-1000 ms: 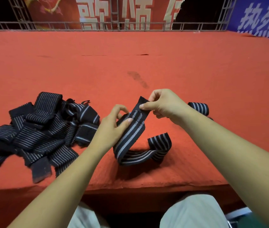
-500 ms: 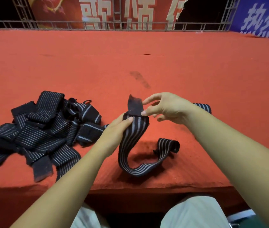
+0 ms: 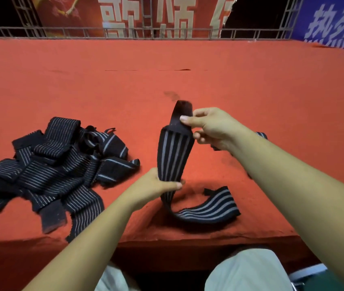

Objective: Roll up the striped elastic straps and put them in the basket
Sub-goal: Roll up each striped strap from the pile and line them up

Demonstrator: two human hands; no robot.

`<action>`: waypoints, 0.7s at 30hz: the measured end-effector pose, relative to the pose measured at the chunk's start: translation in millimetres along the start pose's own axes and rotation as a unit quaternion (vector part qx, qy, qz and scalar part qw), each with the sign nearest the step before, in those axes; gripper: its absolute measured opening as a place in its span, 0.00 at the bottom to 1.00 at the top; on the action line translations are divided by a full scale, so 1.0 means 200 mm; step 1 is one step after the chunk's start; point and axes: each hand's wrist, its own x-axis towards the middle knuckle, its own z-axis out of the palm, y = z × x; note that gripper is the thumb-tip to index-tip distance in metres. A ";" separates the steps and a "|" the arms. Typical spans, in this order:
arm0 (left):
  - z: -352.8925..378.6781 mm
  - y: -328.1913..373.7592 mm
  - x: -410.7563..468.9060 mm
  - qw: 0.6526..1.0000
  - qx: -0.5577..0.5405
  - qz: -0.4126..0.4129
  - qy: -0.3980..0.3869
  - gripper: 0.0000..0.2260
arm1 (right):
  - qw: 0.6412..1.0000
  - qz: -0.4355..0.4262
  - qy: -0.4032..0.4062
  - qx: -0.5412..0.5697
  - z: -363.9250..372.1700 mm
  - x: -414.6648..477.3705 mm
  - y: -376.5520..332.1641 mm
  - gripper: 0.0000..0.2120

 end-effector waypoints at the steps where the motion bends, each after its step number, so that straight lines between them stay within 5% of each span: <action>1: 0.01 -0.05 0.01 1.000 0.019 -0.018 0.013 0.19 | 1.000 -0.010 0.022 0.004 -0.02 0.02 -0.02 0.10; 6: 0.00 -0.14 0.01 0.988 -0.122 -0.065 0.063 0.10 | 0.995 0.000 0.095 0.011 -0.10 0.05 0.01 0.08; 9: -0.03 -0.05 -0.02 0.969 -0.244 0.006 0.024 0.11 | 0.996 0.020 0.070 0.047 -0.15 0.06 0.07 0.16; 12: -0.09 0.08 -0.03 0.950 -0.303 0.076 -0.013 0.14 | 0.991 -0.006 0.064 0.121 -0.18 0.07 0.03 0.10; 17: -0.07 0.12 0.00 0.984 -0.152 -0.018 -0.092 0.20 | 0.985 -0.106 0.102 0.087 -0.18 0.11 -0.10 0.05; 21: -0.04 -0.05 0.04 0.995 0.052 -0.086 -0.028 0.19 | 0.987 -0.123 0.106 -0.002 -0.14 0.10 -0.09 0.07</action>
